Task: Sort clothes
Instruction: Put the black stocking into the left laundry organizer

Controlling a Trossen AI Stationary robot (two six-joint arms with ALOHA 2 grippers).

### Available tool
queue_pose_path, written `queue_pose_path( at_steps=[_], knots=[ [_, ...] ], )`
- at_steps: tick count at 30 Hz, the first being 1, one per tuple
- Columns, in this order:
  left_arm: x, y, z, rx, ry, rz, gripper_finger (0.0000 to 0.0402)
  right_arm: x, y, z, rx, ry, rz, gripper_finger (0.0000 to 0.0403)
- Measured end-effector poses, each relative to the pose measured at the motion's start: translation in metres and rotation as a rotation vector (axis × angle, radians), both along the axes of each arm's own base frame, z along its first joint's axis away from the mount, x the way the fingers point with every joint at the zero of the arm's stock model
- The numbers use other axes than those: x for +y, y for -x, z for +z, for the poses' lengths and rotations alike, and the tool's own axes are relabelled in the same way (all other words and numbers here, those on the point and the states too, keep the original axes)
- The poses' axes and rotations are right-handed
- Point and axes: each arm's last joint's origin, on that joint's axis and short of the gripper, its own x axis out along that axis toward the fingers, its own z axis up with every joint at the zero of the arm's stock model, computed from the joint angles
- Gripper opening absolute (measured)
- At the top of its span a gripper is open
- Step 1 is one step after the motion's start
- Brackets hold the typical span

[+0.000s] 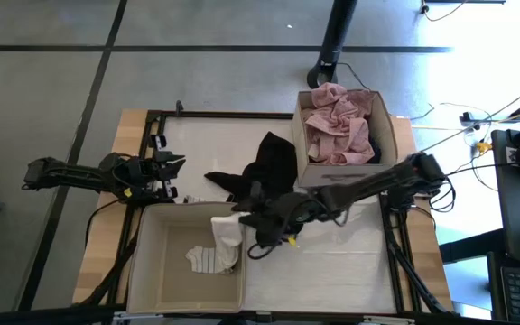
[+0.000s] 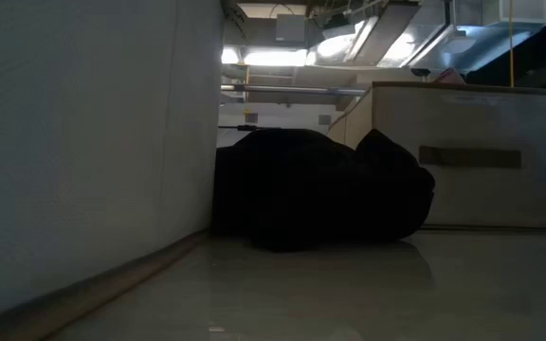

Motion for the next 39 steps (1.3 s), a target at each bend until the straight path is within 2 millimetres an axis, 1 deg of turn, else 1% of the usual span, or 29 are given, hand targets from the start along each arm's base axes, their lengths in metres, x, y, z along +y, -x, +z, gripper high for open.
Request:
queue_pose_path(
  at_steps=[3,7,11,13,15,17,21,24,26,31,39],
  knots=[
    [0.0,0.0,0.0,0.001,0.0,0.0,0.0031,0.003,0.02,0.011,0.072,0.011,-0.082,0.0216],
    [0.0,0.0,0.0,0.001,0.0,0.0,0.0031,0.009,0.05,0.02,0.188,0.005,-0.177,0.0222],
    [0.0,0.0,0.0,-0.002,0.003,-0.002,0.0031,0.012,0.075,0.021,0.309,-0.043,-0.243,0.0222],
    [0.0,0.0,0.0,-0.003,0.004,-0.003,0.0031,0.013,0.083,0.014,0.378,-0.064,-0.274,0.0222],
    [0.0,0.0,0.0,-0.003,0.02,-0.013,0.0031,0.011,0.087,0.003,0.435,-0.069,-0.309,0.0222],
    [0.0,0.0,0.0,-0.004,0.032,-0.022,0.0031,0.01,0.089,-0.013,0.47,-0.079,-0.339,0.0222],
    [0.0,0.0,0.0,-0.004,0.033,-0.022,0.0031,-0.004,0.086,-0.051,0.456,-0.142,-0.399,0.0222],
    [0.0,0.0,0.0,-0.004,0.032,-0.022,0.0031,-0.019,0.081,-0.072,0.383,-0.248,-0.456,0.0222],
    [0.0,0.0,0.0,-0.004,0.023,-0.016,0.0031,-0.028,0.077,-0.084,0.34,-0.363,-0.477,0.0222],
    [0.0,0.0,0.0,-0.001,0.009,-0.007,0.0031,-0.044,0.068,-0.113,0.345,-0.574,-0.453,0.0222],
    [0.0,0.0,0.0,-0.003,0.013,-0.009,0.0031,-0.059,0.057,-0.161,0.471,-0.545,-0.568,0.0222]
  ],
)
